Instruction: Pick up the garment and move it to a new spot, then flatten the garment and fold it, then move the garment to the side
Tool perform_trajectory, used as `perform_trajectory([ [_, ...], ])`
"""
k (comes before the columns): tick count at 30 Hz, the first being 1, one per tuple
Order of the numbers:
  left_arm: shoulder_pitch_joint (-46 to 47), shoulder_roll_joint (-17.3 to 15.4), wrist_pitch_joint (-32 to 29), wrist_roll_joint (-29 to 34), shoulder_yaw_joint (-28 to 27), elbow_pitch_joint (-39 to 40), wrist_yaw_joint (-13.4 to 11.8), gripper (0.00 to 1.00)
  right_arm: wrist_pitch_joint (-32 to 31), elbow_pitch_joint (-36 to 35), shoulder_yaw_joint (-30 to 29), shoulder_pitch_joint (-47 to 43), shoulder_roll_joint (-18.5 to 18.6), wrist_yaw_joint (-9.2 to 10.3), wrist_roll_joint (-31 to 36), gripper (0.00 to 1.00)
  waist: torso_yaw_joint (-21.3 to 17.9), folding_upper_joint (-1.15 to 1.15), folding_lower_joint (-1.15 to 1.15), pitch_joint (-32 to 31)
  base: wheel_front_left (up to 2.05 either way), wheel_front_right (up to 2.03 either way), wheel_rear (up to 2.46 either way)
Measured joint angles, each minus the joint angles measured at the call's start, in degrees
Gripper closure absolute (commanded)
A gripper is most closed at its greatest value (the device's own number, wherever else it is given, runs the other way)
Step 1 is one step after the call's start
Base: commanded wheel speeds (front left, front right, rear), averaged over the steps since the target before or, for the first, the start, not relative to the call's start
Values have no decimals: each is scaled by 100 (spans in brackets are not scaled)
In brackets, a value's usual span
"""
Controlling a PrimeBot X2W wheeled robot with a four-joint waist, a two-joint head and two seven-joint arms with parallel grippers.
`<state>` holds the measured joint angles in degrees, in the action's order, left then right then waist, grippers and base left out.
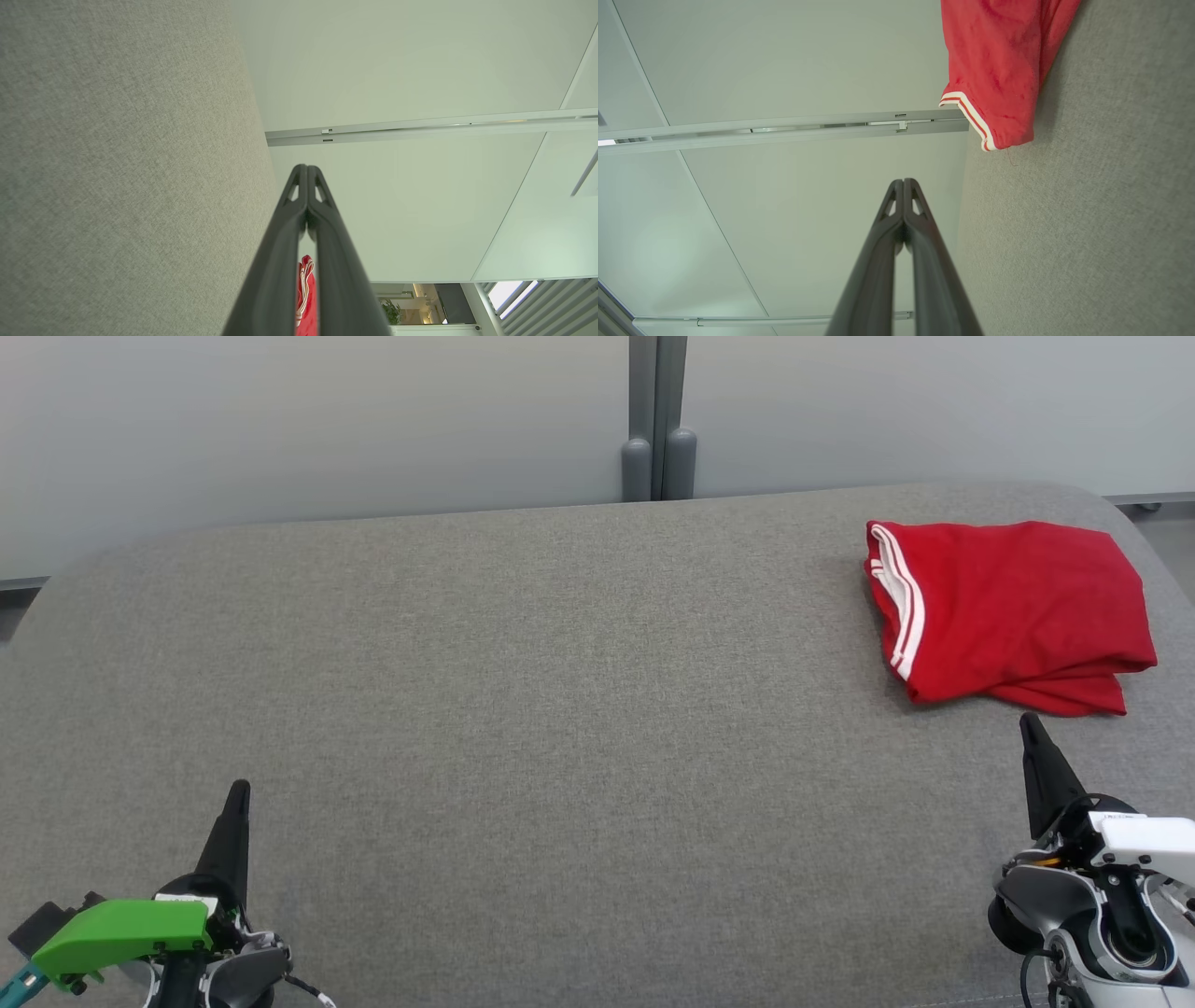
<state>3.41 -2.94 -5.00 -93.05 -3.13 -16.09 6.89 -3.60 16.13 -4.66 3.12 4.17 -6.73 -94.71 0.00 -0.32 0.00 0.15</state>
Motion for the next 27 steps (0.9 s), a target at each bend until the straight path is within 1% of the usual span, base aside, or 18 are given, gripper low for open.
perform_trajectory([
  [27,0,1,-1,0,-8,10,0,100,-7,-4,-13,0,-11,0,1,100,0,0,0,1,0,0,0],
])
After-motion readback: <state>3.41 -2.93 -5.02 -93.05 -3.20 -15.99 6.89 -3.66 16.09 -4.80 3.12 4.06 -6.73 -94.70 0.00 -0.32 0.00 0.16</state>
